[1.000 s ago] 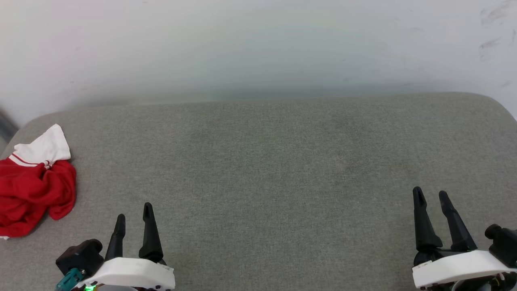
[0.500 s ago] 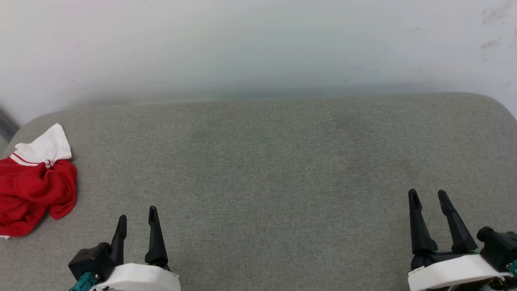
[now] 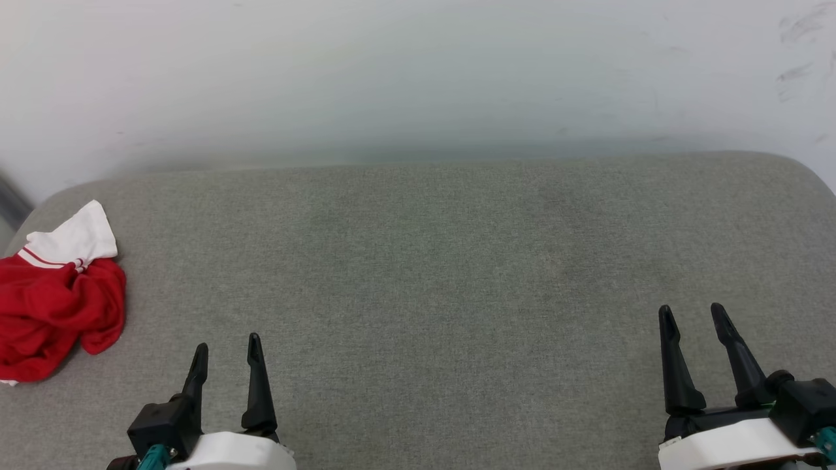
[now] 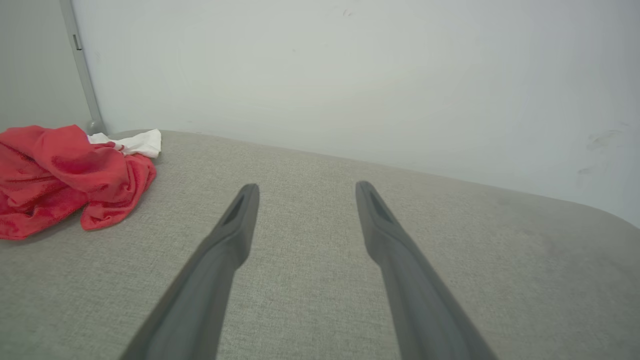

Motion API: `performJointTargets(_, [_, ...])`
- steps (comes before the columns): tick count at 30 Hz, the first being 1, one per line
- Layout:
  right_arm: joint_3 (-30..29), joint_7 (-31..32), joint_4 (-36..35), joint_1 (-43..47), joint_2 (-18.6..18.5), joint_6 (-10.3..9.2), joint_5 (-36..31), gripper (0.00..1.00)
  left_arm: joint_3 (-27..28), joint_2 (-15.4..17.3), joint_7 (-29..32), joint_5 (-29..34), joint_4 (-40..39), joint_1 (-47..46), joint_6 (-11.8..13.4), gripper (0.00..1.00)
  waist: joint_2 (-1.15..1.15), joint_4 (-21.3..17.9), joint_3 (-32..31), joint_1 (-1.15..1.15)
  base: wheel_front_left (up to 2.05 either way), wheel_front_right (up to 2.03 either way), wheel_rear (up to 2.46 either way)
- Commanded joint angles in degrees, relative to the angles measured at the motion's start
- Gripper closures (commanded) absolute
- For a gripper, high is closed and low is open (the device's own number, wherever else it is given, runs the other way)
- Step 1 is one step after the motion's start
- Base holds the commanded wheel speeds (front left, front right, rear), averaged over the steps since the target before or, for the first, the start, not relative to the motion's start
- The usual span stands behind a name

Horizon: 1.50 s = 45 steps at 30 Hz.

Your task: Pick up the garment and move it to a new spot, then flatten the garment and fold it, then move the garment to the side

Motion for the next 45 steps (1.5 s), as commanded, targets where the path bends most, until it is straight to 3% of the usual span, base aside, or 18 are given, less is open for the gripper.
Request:
performJointTargets(1, [-0.1,-0.6,-0.7,0.5,-0.1,0.00,-1.4,0.00,-0.2,0.1,-0.6,1.5,-0.4,0.7,-0.2,0.00,0.00,0.0,-0.1,0.00,0.00,0.00,0.00])
performJointTargets(22, [0.0,-2.8,-1.6,2.1,0.0,-0.01,-7.1,0.00,-0.4,0.1,-2.9,8.1,-0.1,1.9,0.2,0.00,0.00,-0.1,-0.5,0.00,0.00,0.00,0.00])
performJointTargets(45, [-0.1,-2.8,1.5,2.4,0.0,-0.01,-2.6,0.00,0.3,0.1,-2.8,6.9,1.2,2.0,-0.3,0.00,0.00,-0.5,-0.2,0.00,0.00,0.00,0.00])
